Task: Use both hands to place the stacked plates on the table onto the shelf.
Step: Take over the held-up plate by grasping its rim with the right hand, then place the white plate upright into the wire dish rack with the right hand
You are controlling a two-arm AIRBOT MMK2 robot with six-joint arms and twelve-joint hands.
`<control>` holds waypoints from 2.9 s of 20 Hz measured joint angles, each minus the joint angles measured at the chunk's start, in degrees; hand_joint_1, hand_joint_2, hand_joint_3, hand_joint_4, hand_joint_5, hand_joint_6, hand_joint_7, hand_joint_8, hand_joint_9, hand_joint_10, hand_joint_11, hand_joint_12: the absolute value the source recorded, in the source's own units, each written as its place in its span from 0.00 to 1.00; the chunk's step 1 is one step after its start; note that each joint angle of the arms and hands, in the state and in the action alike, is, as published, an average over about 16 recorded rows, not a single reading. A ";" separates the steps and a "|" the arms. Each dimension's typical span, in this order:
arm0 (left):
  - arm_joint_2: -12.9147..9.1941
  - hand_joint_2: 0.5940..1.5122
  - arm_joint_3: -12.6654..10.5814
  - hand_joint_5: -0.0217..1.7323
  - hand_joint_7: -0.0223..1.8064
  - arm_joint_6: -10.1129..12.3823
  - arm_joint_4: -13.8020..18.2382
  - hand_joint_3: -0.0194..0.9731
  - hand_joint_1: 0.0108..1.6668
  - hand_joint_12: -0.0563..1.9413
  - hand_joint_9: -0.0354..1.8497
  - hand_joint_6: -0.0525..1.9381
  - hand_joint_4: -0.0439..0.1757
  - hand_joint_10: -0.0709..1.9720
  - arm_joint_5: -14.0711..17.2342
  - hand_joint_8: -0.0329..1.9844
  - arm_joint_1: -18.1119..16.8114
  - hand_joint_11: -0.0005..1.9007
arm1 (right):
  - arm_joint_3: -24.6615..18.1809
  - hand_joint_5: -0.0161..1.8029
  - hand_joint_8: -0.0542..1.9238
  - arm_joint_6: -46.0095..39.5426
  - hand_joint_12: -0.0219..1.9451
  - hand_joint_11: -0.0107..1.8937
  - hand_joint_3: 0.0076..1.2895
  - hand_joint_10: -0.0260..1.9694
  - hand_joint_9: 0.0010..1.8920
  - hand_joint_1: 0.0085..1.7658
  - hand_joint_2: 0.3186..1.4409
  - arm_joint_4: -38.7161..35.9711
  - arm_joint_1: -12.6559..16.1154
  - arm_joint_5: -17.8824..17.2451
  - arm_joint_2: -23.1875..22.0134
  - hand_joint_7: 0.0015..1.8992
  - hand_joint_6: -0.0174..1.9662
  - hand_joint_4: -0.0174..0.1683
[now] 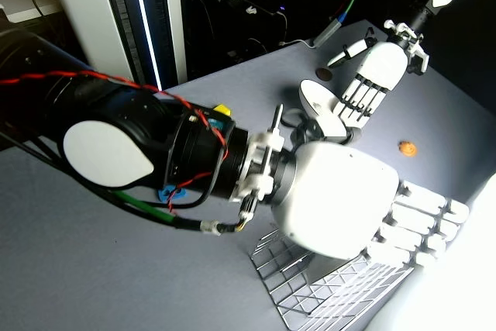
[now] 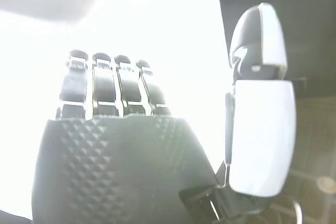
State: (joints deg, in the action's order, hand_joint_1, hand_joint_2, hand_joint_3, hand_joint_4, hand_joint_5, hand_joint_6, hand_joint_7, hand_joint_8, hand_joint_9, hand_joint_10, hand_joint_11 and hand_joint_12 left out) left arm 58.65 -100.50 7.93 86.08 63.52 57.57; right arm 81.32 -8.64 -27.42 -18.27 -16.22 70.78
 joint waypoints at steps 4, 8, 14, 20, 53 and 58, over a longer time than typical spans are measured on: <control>0.00 0.54 0.03 0.01 0.01 0.09 -0.05 0.04 0.00 0.04 0.01 0.01 0.17 0.01 -0.01 0.01 0.06 0.02 | -4.71 0.02 0.03 8.77 0.02 0.01 0.00 0.02 0.01 0.50 0.54 -2.87 1.38 -0.41 -1.22 0.01 0.02 0.06; 0.00 0.54 0.05 0.01 0.01 0.21 -0.09 0.04 0.00 0.04 0.01 0.01 0.17 0.01 -0.03 0.01 0.10 0.02 | -10.44 0.02 0.03 23.01 0.02 0.01 0.00 0.02 0.01 0.53 0.54 -3.27 1.37 -0.53 -2.06 0.01 0.02 0.08; 0.00 0.54 0.06 0.01 0.01 0.37 -0.09 0.04 0.00 0.04 0.01 0.01 0.17 0.01 -0.05 0.01 0.10 0.01 | -17.77 0.02 0.03 44.29 0.02 0.02 0.00 0.02 0.01 0.58 0.58 -0.24 -0.70 -0.25 -1.32 0.01 0.02 0.10; 0.00 0.54 0.06 0.01 0.01 0.50 -0.09 0.04 0.00 0.04 0.01 0.01 0.17 0.01 -0.05 0.01 0.09 0.01 | -19.97 0.02 0.03 56.41 0.02 0.02 0.00 0.02 0.01 0.61 0.62 4.51 -4.43 1.39 3.10 0.01 0.02 0.11; 0.00 0.55 -0.09 0.01 0.02 1.84 2.95 0.04 0.00 0.04 0.01 0.02 0.17 0.02 0.41 0.01 -4.86 0.01 | -3.12 0.40 0.20 62.66 0.67 0.35 0.00 0.11 0.48 0.62 0.66 5.30 -9.36 4.59 24.88 0.42 0.19 0.06; -0.52 0.55 -0.29 0.01 0.02 2.83 4.39 0.04 0.00 0.03 0.02 0.02 0.18 0.03 0.82 0.01 -10.45 0.01 | -3.85 0.41 0.36 62.63 0.67 0.41 0.00 0.25 0.52 0.63 0.65 5.78 -9.21 3.98 24.30 0.43 0.25 0.07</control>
State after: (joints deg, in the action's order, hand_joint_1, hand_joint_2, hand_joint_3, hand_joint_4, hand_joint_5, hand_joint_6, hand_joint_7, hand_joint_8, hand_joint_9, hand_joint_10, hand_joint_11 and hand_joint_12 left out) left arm 58.13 -100.79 10.76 90.47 64.33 47.12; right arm 77.47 53.99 -21.63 -27.49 -12.24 95.09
